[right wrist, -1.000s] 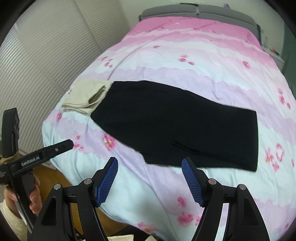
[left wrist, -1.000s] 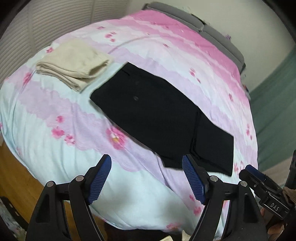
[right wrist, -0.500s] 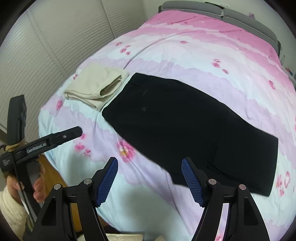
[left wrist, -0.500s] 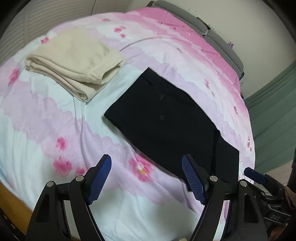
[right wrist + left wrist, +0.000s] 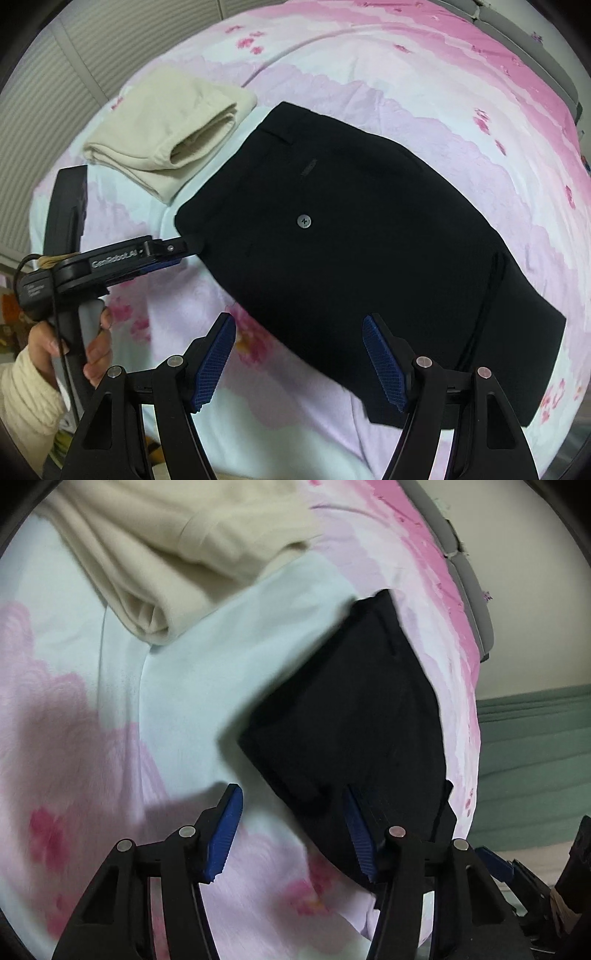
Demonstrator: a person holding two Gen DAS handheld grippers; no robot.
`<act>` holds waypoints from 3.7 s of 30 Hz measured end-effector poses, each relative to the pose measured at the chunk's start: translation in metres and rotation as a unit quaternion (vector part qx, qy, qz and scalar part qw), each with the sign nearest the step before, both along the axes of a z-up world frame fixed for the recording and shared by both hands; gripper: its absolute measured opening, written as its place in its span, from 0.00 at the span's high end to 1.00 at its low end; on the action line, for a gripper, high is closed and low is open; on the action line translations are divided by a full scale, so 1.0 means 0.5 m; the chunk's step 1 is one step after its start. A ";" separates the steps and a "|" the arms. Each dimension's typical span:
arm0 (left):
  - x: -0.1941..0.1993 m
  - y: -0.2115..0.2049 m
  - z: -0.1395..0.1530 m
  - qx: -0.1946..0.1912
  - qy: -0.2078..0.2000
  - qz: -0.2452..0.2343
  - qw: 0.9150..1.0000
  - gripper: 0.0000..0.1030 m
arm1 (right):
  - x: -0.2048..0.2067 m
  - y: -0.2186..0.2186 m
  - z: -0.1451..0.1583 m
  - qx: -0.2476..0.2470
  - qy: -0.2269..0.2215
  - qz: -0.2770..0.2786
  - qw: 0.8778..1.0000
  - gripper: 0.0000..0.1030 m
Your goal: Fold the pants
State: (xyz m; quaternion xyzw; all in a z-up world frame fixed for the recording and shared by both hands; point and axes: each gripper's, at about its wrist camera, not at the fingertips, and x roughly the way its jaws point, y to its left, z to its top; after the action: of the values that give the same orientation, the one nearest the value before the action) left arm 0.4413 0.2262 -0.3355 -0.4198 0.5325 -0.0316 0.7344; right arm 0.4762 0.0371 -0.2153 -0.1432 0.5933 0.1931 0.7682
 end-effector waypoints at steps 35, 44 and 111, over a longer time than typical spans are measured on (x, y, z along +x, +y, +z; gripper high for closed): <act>0.131 -0.029 -0.037 -0.086 -0.041 0.023 0.995 0.66 | 0.008 -0.033 0.010 0.015 0.026 -0.030 0.999 0.30; 0.153 -0.130 0.153 0.072 -0.070 -0.043 0.994 0.80 | -0.015 -0.151 0.054 0.048 -0.004 -0.089 0.995 0.30; 0.101 -1.062 0.253 0.382 0.004 -0.302 0.873 0.29 | -0.085 -0.981 0.053 0.159 -0.039 -0.279 0.946 0.37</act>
State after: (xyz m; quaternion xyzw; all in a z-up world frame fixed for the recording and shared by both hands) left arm 0.4920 -0.3050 -0.2092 0.0746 0.6070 -0.0440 0.7899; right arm 0.4336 -0.4534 -0.1889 0.1441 0.5406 0.0571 0.8269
